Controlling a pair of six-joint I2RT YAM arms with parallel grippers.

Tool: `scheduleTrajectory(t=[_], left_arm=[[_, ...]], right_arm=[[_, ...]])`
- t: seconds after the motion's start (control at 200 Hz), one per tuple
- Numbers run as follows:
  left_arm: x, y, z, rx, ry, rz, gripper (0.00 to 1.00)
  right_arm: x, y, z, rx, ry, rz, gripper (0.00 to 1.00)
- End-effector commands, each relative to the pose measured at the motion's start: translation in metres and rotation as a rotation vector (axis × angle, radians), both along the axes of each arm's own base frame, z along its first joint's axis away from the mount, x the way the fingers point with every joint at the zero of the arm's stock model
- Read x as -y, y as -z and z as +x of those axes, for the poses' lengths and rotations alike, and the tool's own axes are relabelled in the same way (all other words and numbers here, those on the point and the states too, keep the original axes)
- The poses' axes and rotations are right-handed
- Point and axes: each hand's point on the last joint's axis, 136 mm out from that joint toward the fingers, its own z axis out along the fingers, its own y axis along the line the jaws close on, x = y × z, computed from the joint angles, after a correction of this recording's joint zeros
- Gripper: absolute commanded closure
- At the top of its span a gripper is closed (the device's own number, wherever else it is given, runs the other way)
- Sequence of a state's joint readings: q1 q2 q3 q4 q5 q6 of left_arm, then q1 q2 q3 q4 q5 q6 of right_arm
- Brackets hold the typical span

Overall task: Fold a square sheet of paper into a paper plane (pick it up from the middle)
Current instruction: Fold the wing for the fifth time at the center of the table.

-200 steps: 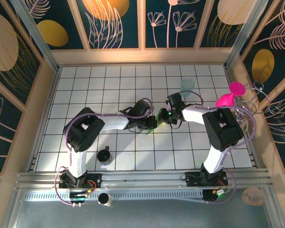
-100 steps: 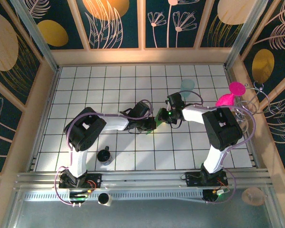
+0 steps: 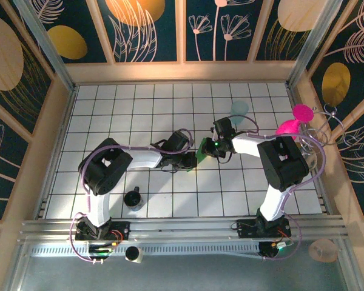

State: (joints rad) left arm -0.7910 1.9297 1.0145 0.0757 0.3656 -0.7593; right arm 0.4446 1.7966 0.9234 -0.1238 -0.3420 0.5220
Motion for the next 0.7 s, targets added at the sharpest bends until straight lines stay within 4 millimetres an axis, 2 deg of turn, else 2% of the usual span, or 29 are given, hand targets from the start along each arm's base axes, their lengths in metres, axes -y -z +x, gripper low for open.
scheduleTrajectory(t=[0.0, 0.145, 0.185, 0.471, 0.691], left_arm=[[-0.028, 0.019, -0.029, -0.104, 0.022, 0.112, 0.99], [-0.028, 0.014, -0.029, -0.101, 0.020, 0.108, 0.99], [-0.035, 0.022, -0.036, -0.122, 0.020, 0.126, 0.99], [-0.045, 0.024, -0.048, -0.143, 0.037, 0.151, 1.00], [-0.060, 0.031, -0.062, -0.155, 0.075, 0.233, 1.00]], right_arm=[[0.037, 0.051, -0.030, -0.150, 0.031, -0.178, 0.87], [0.038, 0.051, -0.029, -0.150, 0.033, -0.178, 0.87], [0.037, 0.051, -0.029, -0.149, 0.032, -0.177, 0.87], [0.039, 0.053, -0.030, -0.156, 0.035, -0.181, 0.87], [0.039, 0.054, -0.030, -0.159, 0.037, -0.182, 0.87]])
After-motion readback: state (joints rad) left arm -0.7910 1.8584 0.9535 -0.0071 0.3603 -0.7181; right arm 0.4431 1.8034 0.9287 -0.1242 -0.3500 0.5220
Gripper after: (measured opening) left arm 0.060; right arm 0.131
